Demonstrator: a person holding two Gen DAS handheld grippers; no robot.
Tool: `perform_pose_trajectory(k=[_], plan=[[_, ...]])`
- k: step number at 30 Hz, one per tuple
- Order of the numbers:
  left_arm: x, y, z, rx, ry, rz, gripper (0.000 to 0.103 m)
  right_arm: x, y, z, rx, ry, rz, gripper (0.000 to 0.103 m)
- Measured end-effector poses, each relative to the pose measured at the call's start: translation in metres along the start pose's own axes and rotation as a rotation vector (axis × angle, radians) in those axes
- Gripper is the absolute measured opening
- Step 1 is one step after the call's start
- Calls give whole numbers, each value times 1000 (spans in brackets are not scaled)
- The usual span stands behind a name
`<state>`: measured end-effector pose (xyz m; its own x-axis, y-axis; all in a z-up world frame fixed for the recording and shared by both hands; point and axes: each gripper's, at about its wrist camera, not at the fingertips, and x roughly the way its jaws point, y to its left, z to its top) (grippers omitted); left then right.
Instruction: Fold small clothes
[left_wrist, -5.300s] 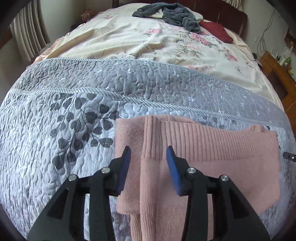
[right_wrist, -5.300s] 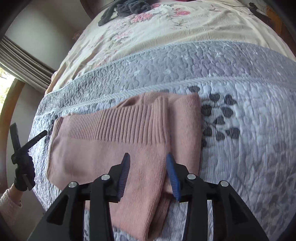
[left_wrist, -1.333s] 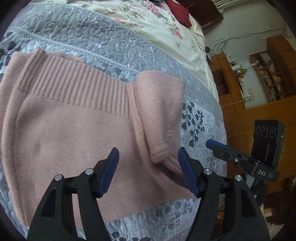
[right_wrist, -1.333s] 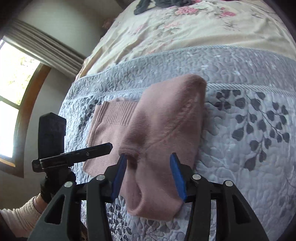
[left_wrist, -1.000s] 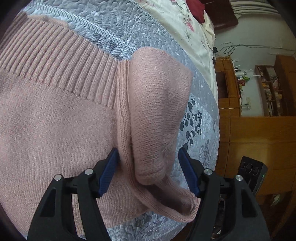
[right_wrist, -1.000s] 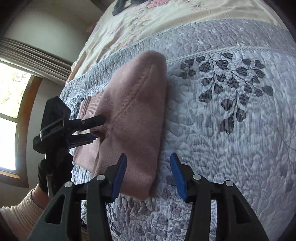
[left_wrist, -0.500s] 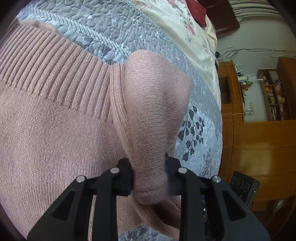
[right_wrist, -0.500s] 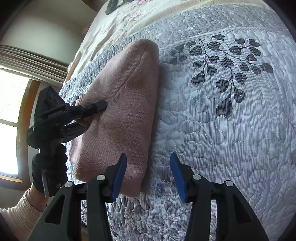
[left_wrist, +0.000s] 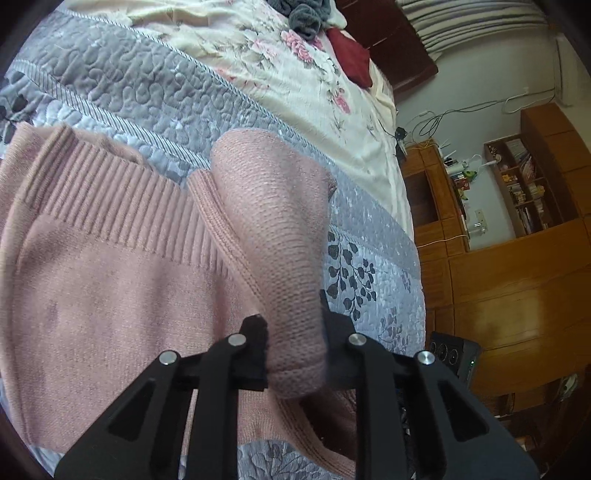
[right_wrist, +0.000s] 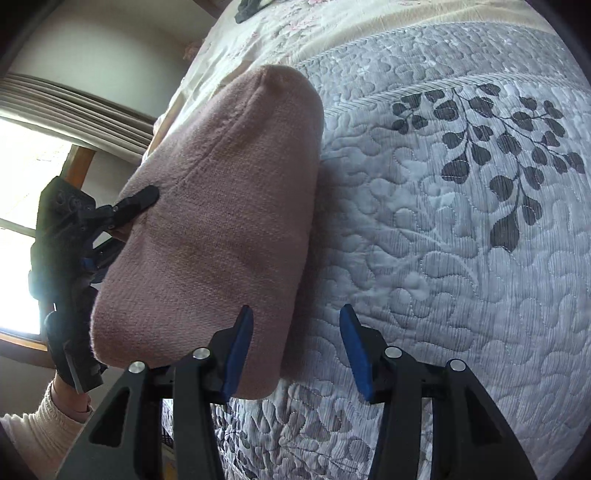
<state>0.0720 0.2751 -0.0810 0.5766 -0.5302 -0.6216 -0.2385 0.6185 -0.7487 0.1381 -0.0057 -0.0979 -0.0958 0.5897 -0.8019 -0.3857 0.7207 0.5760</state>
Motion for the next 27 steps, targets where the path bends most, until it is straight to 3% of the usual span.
perform_pose_trajectory(k=[16, 22, 27], plan=[[-105, 90, 18, -91, -107, 99, 18, 54, 71, -1, -94, 86, 58, 50], [-110, 136, 12, -136, -88, 120, 18, 79, 92, -9, -107, 134, 73, 50], [-96, 176, 2, -188, -70, 140, 18, 103, 103, -10, -126, 175, 35, 50]])
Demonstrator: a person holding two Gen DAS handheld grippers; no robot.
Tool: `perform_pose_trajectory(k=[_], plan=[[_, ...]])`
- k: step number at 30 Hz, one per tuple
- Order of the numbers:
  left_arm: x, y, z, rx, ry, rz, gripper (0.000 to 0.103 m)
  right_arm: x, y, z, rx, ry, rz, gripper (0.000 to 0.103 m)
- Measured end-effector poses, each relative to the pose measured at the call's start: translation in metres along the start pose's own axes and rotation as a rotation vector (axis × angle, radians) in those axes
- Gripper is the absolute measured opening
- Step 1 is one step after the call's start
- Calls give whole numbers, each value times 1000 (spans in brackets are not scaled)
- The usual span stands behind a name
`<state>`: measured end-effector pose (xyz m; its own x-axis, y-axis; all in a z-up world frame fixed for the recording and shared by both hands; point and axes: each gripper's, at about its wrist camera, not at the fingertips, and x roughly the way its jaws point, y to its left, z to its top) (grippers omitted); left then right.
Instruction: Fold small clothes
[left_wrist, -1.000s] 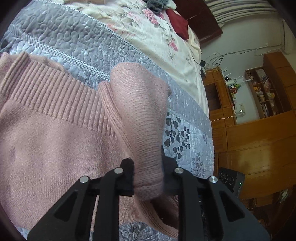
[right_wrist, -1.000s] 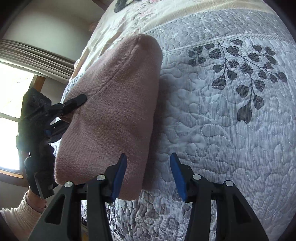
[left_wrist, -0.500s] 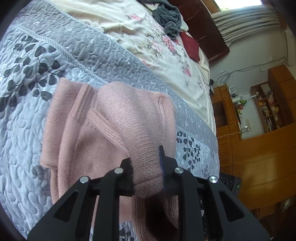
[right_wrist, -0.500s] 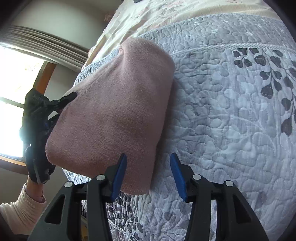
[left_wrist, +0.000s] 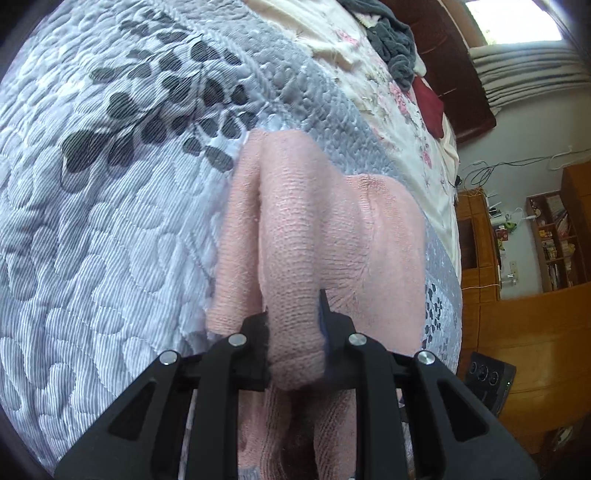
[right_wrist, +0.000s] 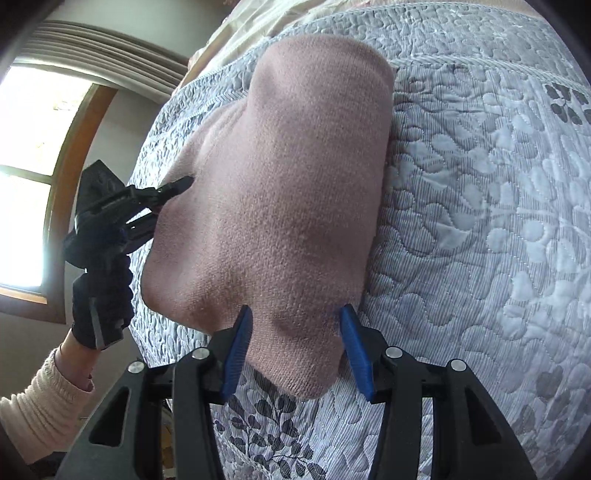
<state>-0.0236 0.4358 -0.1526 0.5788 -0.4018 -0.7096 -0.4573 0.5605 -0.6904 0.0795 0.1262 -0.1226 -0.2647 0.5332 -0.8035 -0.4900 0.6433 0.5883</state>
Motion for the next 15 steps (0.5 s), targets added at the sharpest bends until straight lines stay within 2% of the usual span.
perform_pose_trajectory(k=[4, 7, 11, 12, 15], plan=[[8, 12, -1, -24, -5, -21, 20, 13, 2, 0, -7, 22, -44, 51], [3, 6, -2, 0, 0, 6, 25, 16, 3, -2, 7, 19, -43, 51], [-24, -5, -12, 38, -19, 72, 28, 2, -1, -12, 25, -5, -20, 52], [-32, -8, -16, 51, -23, 73, 29, -2, -2, -14, 37, -11, -5, 55], [-55, -18, -36, 73, -21, 55, 41, -5, -6, -20, 66, -11, 25, 59]])
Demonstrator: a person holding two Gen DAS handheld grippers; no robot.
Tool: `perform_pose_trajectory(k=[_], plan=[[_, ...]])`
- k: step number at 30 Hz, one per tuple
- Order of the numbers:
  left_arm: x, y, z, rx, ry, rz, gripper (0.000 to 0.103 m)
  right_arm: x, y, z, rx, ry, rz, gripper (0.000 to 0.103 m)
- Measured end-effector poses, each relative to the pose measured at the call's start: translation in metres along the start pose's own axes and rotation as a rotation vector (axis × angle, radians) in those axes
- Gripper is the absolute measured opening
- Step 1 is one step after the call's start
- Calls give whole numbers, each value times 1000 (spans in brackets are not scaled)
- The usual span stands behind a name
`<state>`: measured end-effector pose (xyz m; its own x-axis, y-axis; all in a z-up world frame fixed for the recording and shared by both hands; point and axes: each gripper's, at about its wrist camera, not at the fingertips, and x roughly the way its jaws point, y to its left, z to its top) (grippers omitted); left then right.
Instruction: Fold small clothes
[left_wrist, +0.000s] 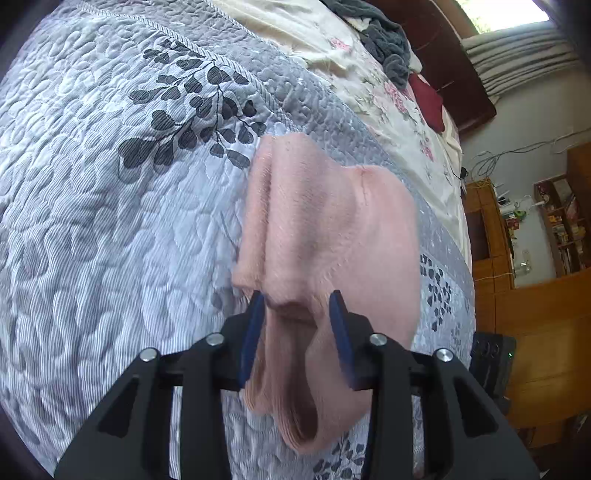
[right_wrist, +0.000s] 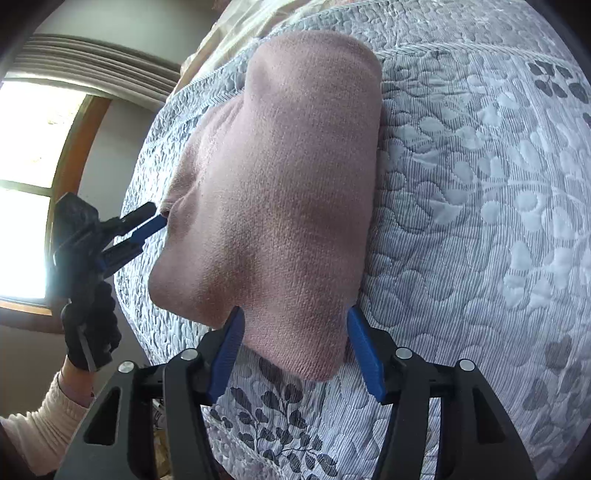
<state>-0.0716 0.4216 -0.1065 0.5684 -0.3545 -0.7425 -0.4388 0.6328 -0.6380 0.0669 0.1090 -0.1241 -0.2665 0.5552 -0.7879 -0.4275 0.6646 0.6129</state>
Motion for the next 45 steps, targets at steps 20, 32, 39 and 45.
perform_pose_trajectory(k=[20, 32, 39, 45], plan=[[23, 7, -40, -55, 155, -35, 6, 19, 9, -10, -27, 57, -25, 25], [56, 7, -39, 37, 203, 53, 10, 32, -6, -7, 0, 108, -26, 33], [22, -9, -10, 107, 112, 55, 75, -9, -2, 17, -42, -10, -3, 60], [41, 14, 32, 22, 148, -18, 78, -18, -11, 53, -21, -65, 47, 76]])
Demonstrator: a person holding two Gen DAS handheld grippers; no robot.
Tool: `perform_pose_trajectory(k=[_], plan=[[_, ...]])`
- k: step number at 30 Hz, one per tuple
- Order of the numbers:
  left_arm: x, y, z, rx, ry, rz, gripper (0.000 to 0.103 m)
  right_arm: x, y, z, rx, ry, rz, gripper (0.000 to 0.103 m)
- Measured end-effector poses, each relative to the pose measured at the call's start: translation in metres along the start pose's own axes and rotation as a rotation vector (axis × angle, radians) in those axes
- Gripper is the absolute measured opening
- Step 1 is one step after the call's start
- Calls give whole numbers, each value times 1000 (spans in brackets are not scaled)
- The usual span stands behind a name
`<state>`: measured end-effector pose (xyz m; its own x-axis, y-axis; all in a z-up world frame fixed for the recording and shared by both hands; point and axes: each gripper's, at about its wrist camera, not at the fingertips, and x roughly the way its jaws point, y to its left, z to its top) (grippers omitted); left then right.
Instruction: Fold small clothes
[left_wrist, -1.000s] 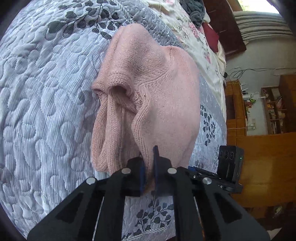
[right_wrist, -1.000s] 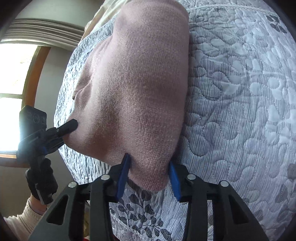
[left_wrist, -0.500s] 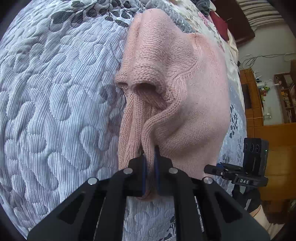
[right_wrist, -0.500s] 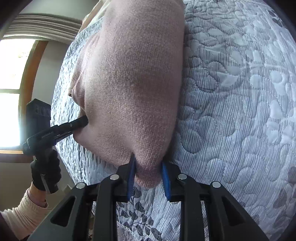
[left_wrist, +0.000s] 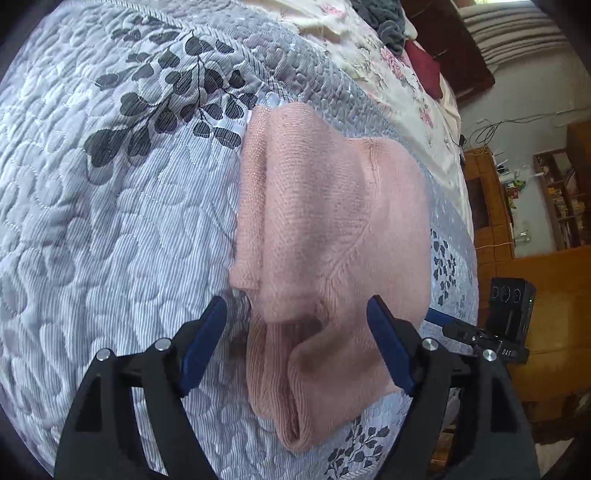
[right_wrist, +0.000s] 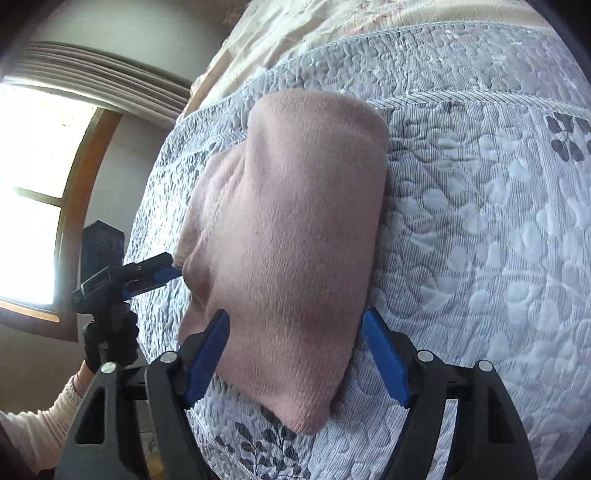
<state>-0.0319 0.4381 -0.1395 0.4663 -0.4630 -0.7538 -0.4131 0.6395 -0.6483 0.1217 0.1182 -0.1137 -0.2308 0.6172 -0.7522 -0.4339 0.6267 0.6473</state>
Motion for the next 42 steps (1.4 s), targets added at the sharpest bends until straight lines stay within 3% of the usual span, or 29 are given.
perform_pose_trajectory(k=[2, 4, 10, 16, 20, 21, 22, 24, 25, 30, 36, 42], plan=[[13, 8, 11, -29, 44, -70, 78, 6, -9, 9, 36, 5, 50, 77], [26, 12, 16, -28, 74, -88, 80, 14, -18, 16, 75, 15, 111, 79], [50, 15, 26, 19, 118, -155, 87, 42, -29, 25, 111, 51, 128, 92], [74, -3, 29, 157, 149, -76, 96, 70, -31, 31, 146, 65, 172, 98], [79, -9, 31, 152, 123, -76, 97, 75, -25, 34, 129, 53, 150, 93], [80, -11, 31, 153, 119, -79, 92, 72, -25, 33, 130, 43, 153, 88], [81, -13, 31, 148, 119, -95, 77, 70, -24, 32, 133, 33, 159, 81], [83, -8, 28, 94, 131, -194, 57, 60, -25, 28, 140, 13, 181, 73], [83, -7, 25, 74, 126, -234, 54, 55, -26, 27, 136, 4, 188, 70], [77, -23, 5, 99, 100, -282, 51, 20, -20, 16, 90, -30, 187, 67], [76, -84, -28, 149, 101, -364, 51, -48, -38, -12, 81, -63, 196, 67], [100, -147, -64, 223, 129, -374, 51, -106, -69, -46, 98, -65, 165, 67]])
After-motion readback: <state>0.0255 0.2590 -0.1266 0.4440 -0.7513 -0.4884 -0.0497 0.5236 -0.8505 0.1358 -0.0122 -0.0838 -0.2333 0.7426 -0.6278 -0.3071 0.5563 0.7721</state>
